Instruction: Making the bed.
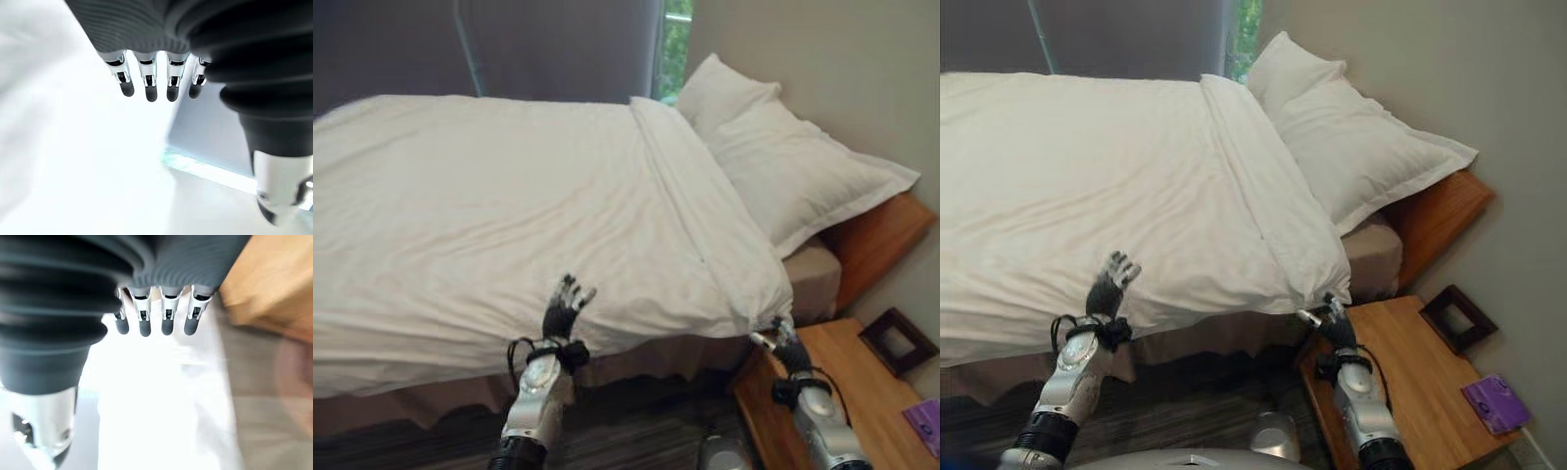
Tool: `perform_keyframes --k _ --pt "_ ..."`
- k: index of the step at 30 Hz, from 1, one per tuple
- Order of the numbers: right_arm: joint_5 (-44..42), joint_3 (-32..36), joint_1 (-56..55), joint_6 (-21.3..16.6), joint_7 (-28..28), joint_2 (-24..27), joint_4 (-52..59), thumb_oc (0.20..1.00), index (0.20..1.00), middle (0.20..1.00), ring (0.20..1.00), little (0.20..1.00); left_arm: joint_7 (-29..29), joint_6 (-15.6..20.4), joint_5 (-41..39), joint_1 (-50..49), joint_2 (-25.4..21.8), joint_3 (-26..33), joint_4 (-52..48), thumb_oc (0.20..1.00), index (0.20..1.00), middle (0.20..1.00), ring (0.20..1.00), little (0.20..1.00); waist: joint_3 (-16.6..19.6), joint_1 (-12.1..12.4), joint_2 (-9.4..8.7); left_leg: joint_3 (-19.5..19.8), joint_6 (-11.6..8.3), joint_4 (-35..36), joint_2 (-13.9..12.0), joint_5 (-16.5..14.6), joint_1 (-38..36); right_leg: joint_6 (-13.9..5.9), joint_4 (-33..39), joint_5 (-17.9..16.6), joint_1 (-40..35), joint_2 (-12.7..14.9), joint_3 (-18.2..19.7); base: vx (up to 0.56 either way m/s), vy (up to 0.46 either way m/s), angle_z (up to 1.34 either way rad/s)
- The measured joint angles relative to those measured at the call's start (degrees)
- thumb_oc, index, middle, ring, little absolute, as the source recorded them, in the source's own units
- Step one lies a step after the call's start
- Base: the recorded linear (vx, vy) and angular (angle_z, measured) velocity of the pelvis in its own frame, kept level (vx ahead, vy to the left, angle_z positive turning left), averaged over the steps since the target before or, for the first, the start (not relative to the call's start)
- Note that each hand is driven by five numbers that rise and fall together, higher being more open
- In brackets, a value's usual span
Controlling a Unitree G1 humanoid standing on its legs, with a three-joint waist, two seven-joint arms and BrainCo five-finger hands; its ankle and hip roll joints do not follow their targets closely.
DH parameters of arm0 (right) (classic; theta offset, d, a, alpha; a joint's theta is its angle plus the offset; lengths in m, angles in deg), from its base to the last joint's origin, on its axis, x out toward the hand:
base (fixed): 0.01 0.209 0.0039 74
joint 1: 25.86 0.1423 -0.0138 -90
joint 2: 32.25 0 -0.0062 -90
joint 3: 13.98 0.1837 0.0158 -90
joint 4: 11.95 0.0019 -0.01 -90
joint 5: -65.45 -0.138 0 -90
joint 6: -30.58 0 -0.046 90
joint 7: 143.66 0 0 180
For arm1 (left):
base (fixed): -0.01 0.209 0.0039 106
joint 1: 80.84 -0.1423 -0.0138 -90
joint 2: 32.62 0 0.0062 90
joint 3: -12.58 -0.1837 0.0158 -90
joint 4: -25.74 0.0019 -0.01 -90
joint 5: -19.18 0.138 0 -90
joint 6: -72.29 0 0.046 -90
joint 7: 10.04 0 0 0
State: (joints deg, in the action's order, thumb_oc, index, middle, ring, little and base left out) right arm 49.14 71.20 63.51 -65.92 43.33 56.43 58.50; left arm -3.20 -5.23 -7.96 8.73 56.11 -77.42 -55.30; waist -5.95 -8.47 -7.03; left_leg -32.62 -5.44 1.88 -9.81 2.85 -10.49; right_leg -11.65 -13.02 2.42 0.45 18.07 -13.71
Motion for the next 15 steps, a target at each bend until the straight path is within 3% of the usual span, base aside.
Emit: perform_keyframes --k 1,2,4,10,15 --pt "-0.04 0.19 0.38 -0.02 0.01 0.09 0.1 1.0 1.0 1.0 1.0 1.0 0.48 -0.04 0.42 -0.02 0.18 0.51 0.98 1.0 1.0 1.0 1.0 1.0 0.33 -0.18 1.16 0.06 -0.83 0.27 -0.64 -0.03 -0.04 -0.3 1.73 -0.37 -0.78 -0.94 -0.44 0.04 -0.01 -0.47" --pt "-0.46 0.25 0.45 -0.07 -0.13 0.8 1.09 1.0 1.0 1.0 1.0 1.0 0.52 -0.22 0.99 -0.37 0.33 0.41 2.05 1.0 1.0 1.0 1.0 1.0 1.41 -0.25 3.52 0.27 -1.27 1.21 -1.85 0.64 -0.9 0.48 3.58 -1.65 -1.61 -3.1 -0.24 0.02 -0.006 -0.27" --pt "-0.63 0.15 0.29 -0.09 -0.13 1.32 1.07 1.0 1.0 1.0 1.0 1.0 0.42 -0.17 1.1 -0.52 1.02 0.22 2.08 1.0 1.0 1.0 1.0 1.0 1.89 -0.48 4.03 0.48 -1.35 1.05 -2.41 0.52 -0.94 0.55 3.94 -1.65 -2.19 -3.65 -0.25 0.0 0.0 -0.17" --pt "-2.26 -0.73 -1.13 -0.38 -1.44 1.05 1.86 1.0 1.0 1.0 1.0 1.0 -0.4 -1.68 3.67 -6.58 1.3 -0.66 6.57 1.0 1.0 1.0 1.0 1.0 3.73 -0.61 1.67 0.38 -1.46 1.21 -2.62 0.31 -0.54 1.04 7.04 -3.05 -2.72 -3.72 -0.71 0.0 0.0 -0.01" --pt "-2.16 -0.78 -1.56 -1.22 -2.34 1.01 3.6 1.0 1.0 1.0 1.0 1.0 -0.9 -3.03 5.56 -11.37 0.79 -0.01 11.31 1.0 1.0 1.0 1.0 1.0 4.67 0.52 0.51 0.68 -1.44 2.4 -0.95 0.71 -0.87 0.41 10.26 -5.16 -4.86 -3.14 -1.77 0.01 0.007 0.06"
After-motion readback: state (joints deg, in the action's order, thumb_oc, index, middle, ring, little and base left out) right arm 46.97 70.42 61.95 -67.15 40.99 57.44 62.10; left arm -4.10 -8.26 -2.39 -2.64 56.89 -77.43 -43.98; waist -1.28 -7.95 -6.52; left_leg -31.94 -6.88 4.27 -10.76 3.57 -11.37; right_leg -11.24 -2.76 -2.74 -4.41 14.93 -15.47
